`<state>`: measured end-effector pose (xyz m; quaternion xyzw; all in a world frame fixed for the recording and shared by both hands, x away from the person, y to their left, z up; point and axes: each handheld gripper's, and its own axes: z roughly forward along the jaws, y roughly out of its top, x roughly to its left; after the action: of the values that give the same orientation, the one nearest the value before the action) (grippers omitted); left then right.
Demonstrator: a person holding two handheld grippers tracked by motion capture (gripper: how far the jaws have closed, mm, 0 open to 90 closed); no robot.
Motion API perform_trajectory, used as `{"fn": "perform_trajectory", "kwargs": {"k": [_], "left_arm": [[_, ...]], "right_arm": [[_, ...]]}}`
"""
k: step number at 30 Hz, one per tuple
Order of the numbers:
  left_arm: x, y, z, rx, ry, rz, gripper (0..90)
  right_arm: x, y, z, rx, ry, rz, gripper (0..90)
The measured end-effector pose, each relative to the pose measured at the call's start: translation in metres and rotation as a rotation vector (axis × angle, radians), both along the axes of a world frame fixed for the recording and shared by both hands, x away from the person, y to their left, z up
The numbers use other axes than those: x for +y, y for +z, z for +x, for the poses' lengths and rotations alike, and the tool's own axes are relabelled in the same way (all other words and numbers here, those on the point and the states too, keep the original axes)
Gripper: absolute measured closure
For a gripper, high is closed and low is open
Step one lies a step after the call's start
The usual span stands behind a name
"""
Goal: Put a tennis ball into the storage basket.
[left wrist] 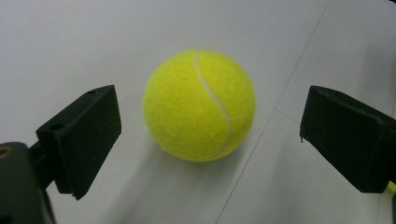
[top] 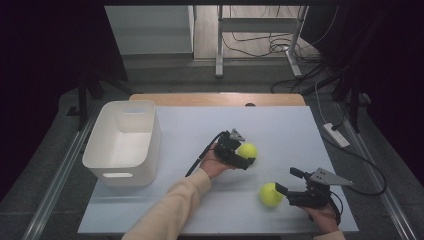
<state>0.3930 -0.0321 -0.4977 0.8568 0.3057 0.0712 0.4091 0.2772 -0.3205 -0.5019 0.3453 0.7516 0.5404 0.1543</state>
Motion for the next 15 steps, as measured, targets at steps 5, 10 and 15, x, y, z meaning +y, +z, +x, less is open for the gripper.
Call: {"fn": "perform_trajectory", "kwargs": {"k": [5,10,15], "left_arm": [[-0.002,-0.003,0.003,0.001,-0.001,0.002,6.2],[-0.007,-0.004,0.005,0.001,-0.007,0.007,6.2],[-0.013,-0.007,0.008,0.007,-0.010,0.013,6.2]], "right_arm": [[0.000,0.000,0.000,0.000,0.000,0.000,12.1],[0.000,0.000,0.000,0.001,0.000,-0.001,12.1],[0.000,0.000,0.000,0.000,0.000,-0.001,12.1]]}}
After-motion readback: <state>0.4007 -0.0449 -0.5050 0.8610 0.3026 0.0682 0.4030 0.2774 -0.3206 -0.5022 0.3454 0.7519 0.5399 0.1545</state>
